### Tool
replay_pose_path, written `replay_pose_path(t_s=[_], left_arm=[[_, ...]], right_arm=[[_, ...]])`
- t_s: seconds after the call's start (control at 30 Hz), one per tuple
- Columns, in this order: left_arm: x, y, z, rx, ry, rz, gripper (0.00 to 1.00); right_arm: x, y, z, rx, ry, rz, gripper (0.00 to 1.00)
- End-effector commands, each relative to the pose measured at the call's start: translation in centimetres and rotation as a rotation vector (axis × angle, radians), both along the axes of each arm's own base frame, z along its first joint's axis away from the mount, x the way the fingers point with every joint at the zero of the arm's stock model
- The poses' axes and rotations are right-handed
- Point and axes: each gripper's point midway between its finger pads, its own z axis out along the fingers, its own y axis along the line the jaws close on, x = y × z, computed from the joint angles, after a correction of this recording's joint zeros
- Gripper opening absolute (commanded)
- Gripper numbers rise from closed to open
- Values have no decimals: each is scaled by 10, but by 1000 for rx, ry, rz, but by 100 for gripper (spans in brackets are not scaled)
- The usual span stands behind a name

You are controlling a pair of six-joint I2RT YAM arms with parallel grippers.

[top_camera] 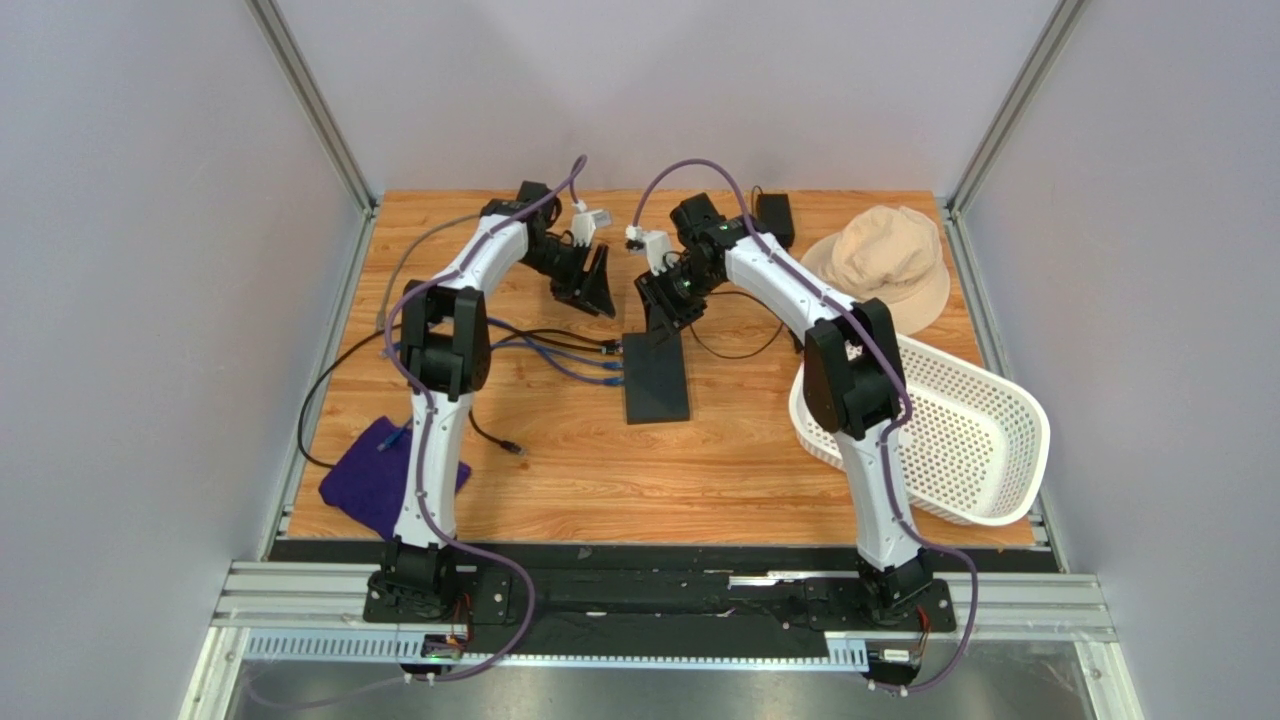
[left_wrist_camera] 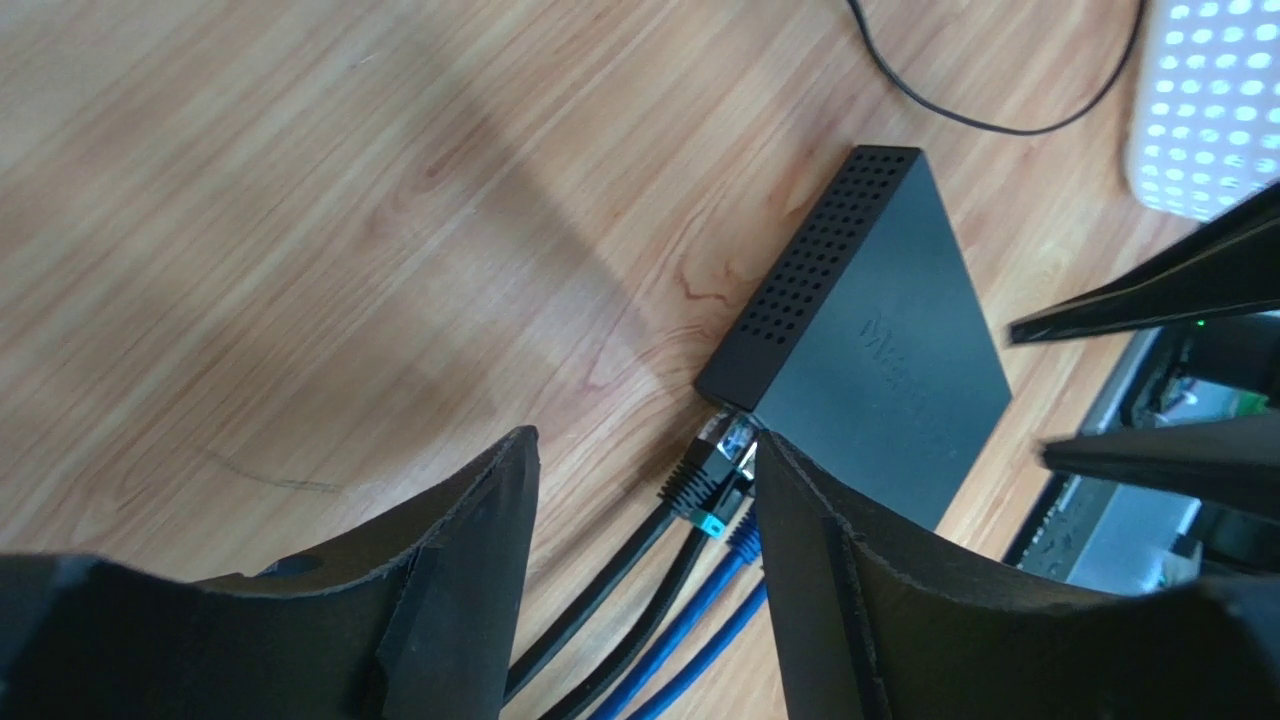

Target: Pull the plug from the switch port

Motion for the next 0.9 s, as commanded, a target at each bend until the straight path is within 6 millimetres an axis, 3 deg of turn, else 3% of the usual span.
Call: replay_pose_path(t_s=[0.0, 0.2, 0.47, 0.63, 0.87], left_arm=[[-4, -10, 21, -88, 2, -10, 61], [-12, -11, 11, -110, 44, -21, 56], [-24, -11, -1, -109, 85, -63, 53], [-37, -13, -13, -82, 119, -103, 50], [-39, -18, -17, -79, 124, -115, 50]], right_arm=[[1, 7, -12, 16, 23, 27, 29], [-4, 6, -33, -2, 78, 31, 11], [-4, 0, -56, -46, 97, 43, 10], [-6, -1, -60, -52, 104, 48, 11], [-8, -1, -61, -53, 112, 46, 11]])
